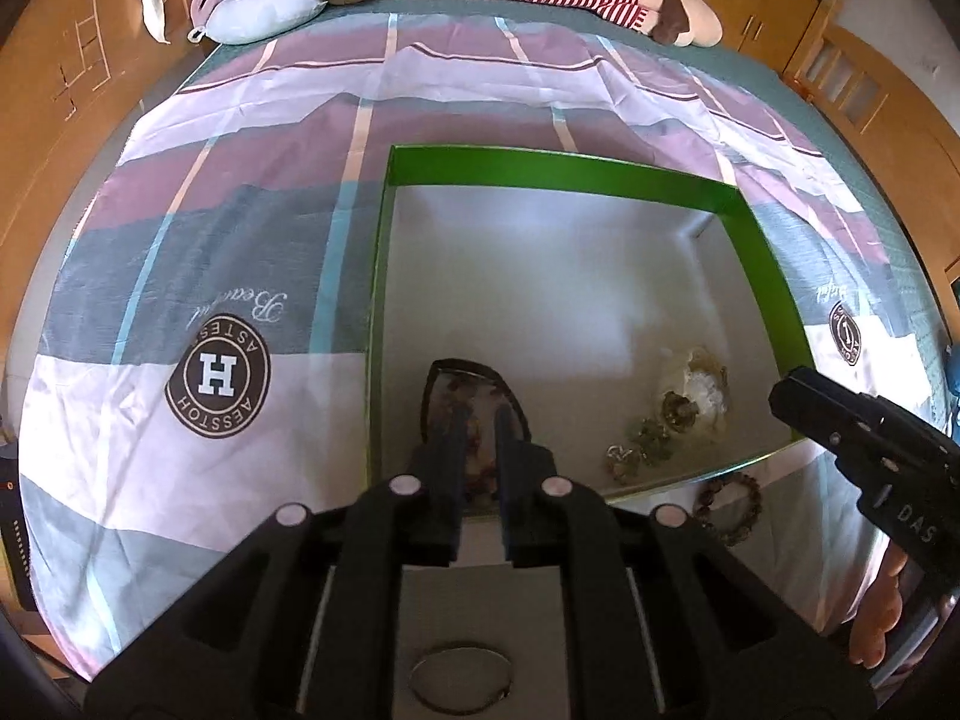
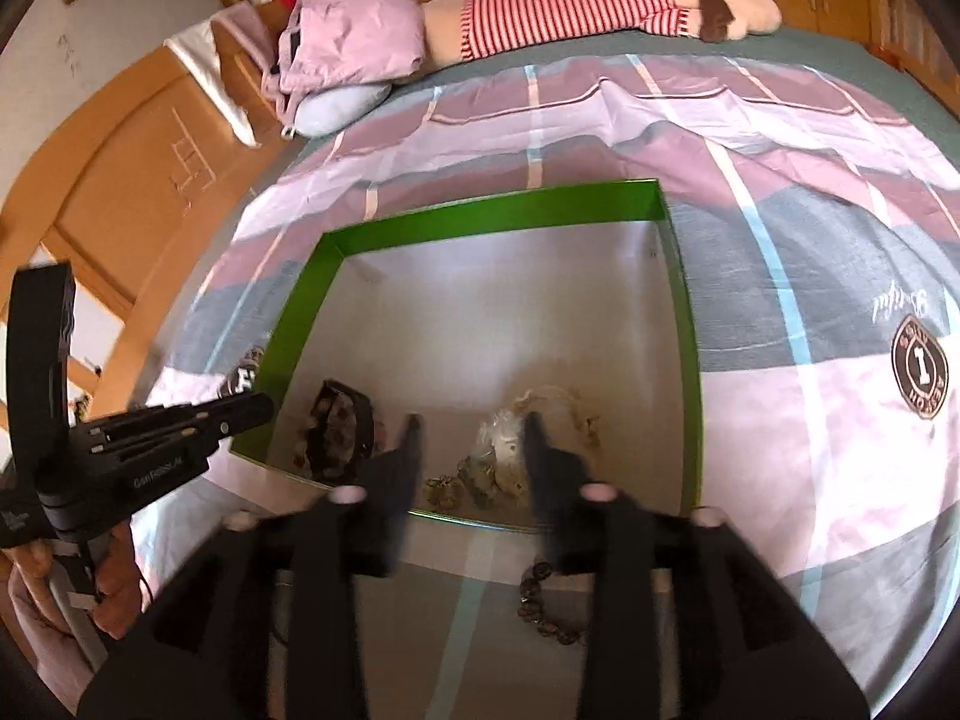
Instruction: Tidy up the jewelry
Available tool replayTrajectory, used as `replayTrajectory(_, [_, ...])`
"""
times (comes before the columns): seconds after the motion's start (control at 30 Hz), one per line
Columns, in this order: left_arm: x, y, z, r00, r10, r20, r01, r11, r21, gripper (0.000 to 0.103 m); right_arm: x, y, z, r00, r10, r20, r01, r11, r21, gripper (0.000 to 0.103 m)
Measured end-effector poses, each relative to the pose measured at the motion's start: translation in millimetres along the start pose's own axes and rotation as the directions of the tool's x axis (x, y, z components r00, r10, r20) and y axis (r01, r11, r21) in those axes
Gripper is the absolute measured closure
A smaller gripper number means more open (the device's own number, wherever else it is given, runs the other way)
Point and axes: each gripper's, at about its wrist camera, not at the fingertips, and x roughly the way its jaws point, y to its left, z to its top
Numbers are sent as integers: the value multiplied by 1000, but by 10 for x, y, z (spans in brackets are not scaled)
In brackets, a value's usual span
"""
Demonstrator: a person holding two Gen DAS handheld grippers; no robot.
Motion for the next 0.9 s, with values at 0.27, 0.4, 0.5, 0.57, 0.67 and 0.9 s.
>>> replayTrajectory(0.27, [-264,-14,-169,1000,-4,24,3,999,49,59,-180,39,-122,997,71,-28,-71,997,-8,58])
replayTrajectory(0.4, [-310,23,-489,996,84,-34,-80,992,98,57,-143,266,-359,980,78,-180,-101,988,-120,51])
replayTrajectory(0.5, [-214,95,-732,992,95,-88,-86,991,103,53,47,432,-594,967,-124,-223,56,955,-290,51])
replayTrajectory(0.57, [-65,131,-829,984,112,-142,-99,990,96,53,233,360,-688,939,-195,-282,107,948,-300,51])
replayTrajectory(0.67, [95,109,-911,971,142,-190,-121,985,119,53,424,184,-727,906,-248,-344,161,952,-261,51])
replayTrajectory(0.9, [133,18,-986,969,154,-192,-124,979,161,50,627,243,-845,864,-332,-378,208,920,-332,34])
